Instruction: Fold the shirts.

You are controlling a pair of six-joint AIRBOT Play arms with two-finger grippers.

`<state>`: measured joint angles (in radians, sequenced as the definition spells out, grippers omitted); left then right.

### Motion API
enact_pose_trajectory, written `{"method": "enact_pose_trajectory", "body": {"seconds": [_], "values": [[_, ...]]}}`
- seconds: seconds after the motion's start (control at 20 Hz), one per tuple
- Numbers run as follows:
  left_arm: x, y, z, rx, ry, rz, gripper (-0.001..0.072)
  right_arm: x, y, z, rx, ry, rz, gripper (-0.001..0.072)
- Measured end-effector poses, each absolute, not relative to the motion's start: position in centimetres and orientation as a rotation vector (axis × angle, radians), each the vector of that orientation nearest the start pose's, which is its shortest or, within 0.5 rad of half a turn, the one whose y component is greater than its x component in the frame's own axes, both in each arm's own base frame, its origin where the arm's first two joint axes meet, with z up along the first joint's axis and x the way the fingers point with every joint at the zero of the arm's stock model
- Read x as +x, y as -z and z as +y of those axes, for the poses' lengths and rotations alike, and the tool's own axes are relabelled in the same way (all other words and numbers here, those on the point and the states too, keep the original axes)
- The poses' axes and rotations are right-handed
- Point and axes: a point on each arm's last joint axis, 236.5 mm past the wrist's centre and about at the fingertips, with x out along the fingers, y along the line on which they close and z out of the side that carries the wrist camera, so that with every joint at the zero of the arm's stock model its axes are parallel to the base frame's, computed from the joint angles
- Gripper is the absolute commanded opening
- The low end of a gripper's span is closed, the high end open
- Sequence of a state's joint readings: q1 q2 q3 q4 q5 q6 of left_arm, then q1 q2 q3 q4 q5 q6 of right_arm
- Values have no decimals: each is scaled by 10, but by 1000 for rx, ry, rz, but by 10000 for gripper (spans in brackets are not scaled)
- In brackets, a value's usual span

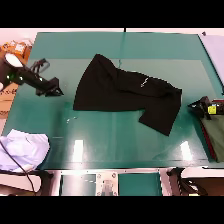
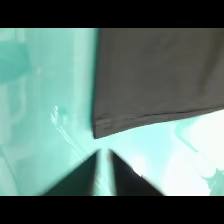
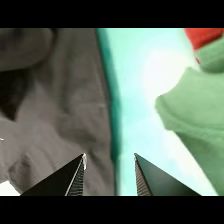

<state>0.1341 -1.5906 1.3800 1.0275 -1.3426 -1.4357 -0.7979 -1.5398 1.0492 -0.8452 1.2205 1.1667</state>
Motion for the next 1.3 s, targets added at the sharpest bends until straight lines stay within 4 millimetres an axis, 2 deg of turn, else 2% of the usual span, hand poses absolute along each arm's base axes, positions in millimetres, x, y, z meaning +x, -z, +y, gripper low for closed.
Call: {"method": "enact_pose_trajectory", "body": {"seconds": [0.35,0.5,0.55,0.6,0.75,0.8,0.85,1.05,1.1,1.15,1.25,1.3], "values": [[403,84,-82,-709,229,1408,516,352,88,-138,981,39,1206,372],[403,98,-109,-786,285,1407,515,358,91,-134,961,40,1205,373],[403,102,-119,-790,305,1406,430,359,92,-133,955,40,1205,373],[403,106,-126,-784,320,1405,305,360,93,-132,954,38,1207,374],[403,112,-136,-756,352,1399,280,363,99,-125,967,25,1218,374],[403,113,-138,-749,359,1397,151,364,102,-122,974,19,1227,374],[403,115,-138,-734,362,1396,60,364,106,-119,979,13,1238,374],[404,116,-140,-713,377,1389,55,367,122,-107,1003,-5,1270,373],[404,116,-140,-711,380,1388,29,370,124,-105,1009,-8,1272,372],[404,116,-140,-707,382,1385,29,372,127,-103,1009,-12,1275,337],[405,115,-140,-699,388,1381,28,383,130,-100,1010,-23,1259,87],[408,113,-140,-692,394,1375,27,387,131,-99,994,-32,1256,25]]}}
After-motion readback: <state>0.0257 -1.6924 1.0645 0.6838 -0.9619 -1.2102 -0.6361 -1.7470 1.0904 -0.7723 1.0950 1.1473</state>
